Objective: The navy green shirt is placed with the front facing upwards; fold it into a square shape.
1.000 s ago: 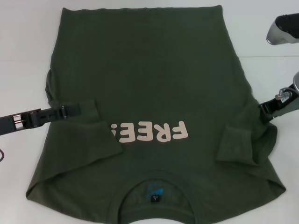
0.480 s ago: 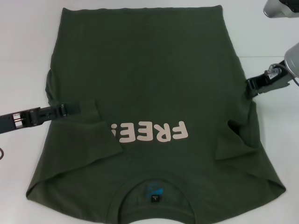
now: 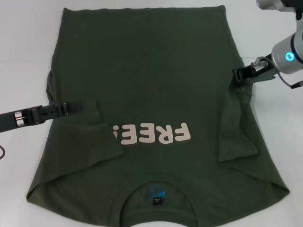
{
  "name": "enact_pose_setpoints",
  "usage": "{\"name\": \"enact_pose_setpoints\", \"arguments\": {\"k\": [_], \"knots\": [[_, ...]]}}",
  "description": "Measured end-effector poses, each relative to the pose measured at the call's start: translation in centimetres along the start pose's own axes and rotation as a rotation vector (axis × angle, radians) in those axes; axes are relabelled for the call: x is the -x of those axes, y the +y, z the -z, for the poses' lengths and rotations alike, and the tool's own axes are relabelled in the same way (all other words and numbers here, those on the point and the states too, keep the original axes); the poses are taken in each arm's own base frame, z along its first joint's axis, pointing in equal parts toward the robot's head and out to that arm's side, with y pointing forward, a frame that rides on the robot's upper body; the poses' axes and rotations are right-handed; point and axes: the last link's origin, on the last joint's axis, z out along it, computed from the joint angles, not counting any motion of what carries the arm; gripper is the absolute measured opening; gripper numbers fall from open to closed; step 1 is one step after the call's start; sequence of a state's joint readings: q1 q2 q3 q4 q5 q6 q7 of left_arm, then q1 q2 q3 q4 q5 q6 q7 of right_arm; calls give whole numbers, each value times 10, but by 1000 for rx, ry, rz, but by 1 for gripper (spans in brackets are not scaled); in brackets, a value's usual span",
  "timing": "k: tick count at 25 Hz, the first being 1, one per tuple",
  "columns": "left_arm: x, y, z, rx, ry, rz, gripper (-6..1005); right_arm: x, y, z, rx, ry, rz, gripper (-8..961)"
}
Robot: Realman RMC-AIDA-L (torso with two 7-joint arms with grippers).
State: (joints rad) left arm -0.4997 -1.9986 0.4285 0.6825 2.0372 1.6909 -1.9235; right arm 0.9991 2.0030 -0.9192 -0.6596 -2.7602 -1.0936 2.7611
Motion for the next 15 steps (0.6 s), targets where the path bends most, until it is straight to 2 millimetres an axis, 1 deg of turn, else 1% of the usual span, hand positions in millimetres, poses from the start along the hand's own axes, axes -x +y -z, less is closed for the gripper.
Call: {"name": "enact_pose_setpoints", "arguments": {"k": [3, 15], "knots": [[0, -1, 0, -7, 1, -1, 889, -3, 2, -7, 6, -2, -7, 37], [0, -1, -3, -8, 0, -1, 889, -7, 3, -16, -5, -24, -11, 43]]}}
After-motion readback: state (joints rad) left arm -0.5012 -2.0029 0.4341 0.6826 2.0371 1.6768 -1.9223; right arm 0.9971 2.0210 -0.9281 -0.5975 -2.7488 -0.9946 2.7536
